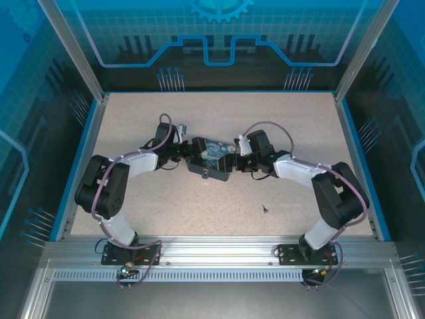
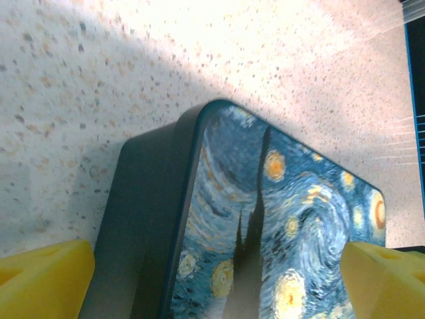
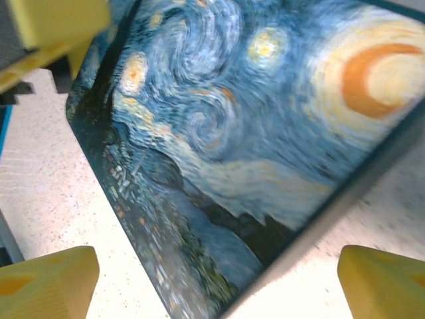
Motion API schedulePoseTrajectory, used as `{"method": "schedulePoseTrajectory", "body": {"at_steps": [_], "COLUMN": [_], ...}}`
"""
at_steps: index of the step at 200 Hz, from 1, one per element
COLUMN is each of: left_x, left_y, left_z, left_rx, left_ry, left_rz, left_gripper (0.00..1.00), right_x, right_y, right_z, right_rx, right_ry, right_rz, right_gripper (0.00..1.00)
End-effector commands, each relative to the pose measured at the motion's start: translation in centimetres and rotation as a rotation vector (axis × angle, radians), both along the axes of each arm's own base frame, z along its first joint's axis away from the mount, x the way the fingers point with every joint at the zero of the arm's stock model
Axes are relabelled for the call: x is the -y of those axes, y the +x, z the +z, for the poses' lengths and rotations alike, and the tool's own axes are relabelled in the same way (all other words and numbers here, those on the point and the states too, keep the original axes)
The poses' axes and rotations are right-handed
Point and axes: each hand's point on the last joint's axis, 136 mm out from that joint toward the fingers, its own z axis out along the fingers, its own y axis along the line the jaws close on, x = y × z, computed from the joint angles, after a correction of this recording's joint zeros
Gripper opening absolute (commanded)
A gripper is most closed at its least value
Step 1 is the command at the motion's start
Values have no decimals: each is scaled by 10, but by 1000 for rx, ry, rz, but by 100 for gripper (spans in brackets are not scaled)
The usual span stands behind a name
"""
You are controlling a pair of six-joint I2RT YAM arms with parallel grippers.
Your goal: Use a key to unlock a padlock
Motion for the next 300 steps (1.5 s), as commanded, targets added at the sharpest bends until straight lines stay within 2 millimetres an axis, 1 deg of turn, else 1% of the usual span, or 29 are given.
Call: {"method": "schedulePoseTrajectory", "body": {"at_steps": [1, 13, 26, 34, 46, 49, 69, 83, 105, 113, 121, 145, 178, 202, 224, 250, 300], "left_x": [-21, -31, -40, -45, -48, -49, -52, -53, -54, -55, -55, -55, -57, -58, -60, -64, -66], "left_y": [7, 8, 6, 3, -2, -4, -14, -20, -28, -30, -32, -36, -40, -43, -42, -42, -43], "left_z": [32, 46, 62, 72, 85, 89, 105, 112, 123, 127, 130, 139, 144, 146, 144, 142, 142], "left_rx": [97, 142, 195, 224, 263, 272, 314, 334, 364, 375, 386, 411, 429, 434, 434, 431, 429], "left_ry": [33, 57, 86, 101, 116, 117, 115, 104, 96, 94, 93, 94, 100, 103, 114, 130, 138], "left_rz": [29, 49, 64, 71, 73, 73, 81, 84, 86, 86, 84, 78, 79, 80, 86, 109, 116], "left_gripper": [99, 99, 99, 99, 99, 99, 99, 99, 99, 99, 99, 99, 99, 99, 99, 99, 99], "right_x": [40, 61, 84, 99, 115, 121, 138, 146, 158, 158, 156, 146, 142, 140, 138, 137, 123], "right_y": [-8, -15, -28, -39, -54, -63, -96, -117, -141, -146, -149, -151, -154, -158, -160, -161, -158], "right_z": [6, 10, 11, 10, 10, 2, -13, -26, -45, -50, -53, -61, -66, -68, -70, -73, -81], "right_rx": [14, 19, -4, -35, -77, -108, -224, -302, -394, -419, -440, -485, -524, -545, -553, -559, -571], "right_ry": [-160, -235, -320, -373, -424, -445, -474, -489, -514, -511, -498, -448, -459, -478, -492, -518, -484], "right_rz": [-83, -115, -146, -170, -204, -210, -261, -295, -343, -352, -359, -362, -356, -347, -342, -337, -320], "right_gripper": [100, 100, 100, 100, 98, 98, 91, 87, 82, 81, 77, 68, 47, 35, 27, 22, 18]}}
